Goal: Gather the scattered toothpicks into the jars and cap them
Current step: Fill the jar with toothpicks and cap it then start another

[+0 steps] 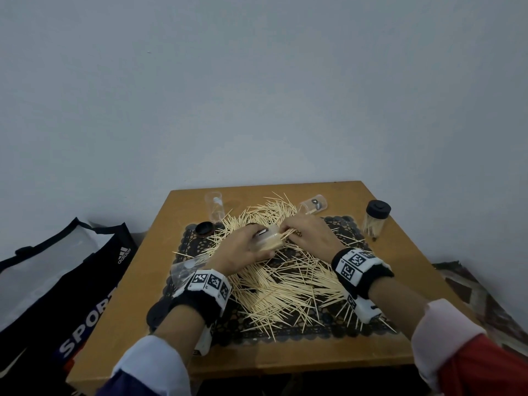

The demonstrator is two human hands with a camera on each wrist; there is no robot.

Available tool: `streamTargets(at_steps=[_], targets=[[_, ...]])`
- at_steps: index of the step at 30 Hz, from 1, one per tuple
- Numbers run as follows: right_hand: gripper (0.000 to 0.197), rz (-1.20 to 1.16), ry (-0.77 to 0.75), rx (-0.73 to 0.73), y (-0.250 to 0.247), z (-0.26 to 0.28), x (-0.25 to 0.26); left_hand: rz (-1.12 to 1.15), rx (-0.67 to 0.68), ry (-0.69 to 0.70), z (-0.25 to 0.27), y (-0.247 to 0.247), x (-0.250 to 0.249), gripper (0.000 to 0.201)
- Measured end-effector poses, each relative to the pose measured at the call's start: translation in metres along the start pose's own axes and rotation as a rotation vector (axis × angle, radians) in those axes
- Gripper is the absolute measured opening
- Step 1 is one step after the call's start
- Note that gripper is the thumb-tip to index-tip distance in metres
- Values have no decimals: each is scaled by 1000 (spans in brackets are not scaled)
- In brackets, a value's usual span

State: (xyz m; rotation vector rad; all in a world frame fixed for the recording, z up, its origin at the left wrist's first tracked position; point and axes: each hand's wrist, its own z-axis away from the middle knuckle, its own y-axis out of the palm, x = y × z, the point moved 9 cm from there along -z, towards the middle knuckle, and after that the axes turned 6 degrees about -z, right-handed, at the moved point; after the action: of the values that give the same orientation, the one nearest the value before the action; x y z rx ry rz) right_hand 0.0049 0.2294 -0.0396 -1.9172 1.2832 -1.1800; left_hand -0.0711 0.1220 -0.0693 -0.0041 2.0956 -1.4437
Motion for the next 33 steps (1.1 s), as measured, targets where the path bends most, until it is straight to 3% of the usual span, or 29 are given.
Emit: streamTargets(at_steps=[9,21,28,33], targets=[[43,-92,22,9,-2,-2,2,40,14,11,0,1,-1,60],[21,-42,-49,-15,-3,0,9,33,25,2,0,3,1,59],[47,-69,-63,-2,-8,1,16,56,23,-6,0,3,2,55],[48,-94,-41,-21,-9,-1,13,47,29,-16,0,4,2,59]])
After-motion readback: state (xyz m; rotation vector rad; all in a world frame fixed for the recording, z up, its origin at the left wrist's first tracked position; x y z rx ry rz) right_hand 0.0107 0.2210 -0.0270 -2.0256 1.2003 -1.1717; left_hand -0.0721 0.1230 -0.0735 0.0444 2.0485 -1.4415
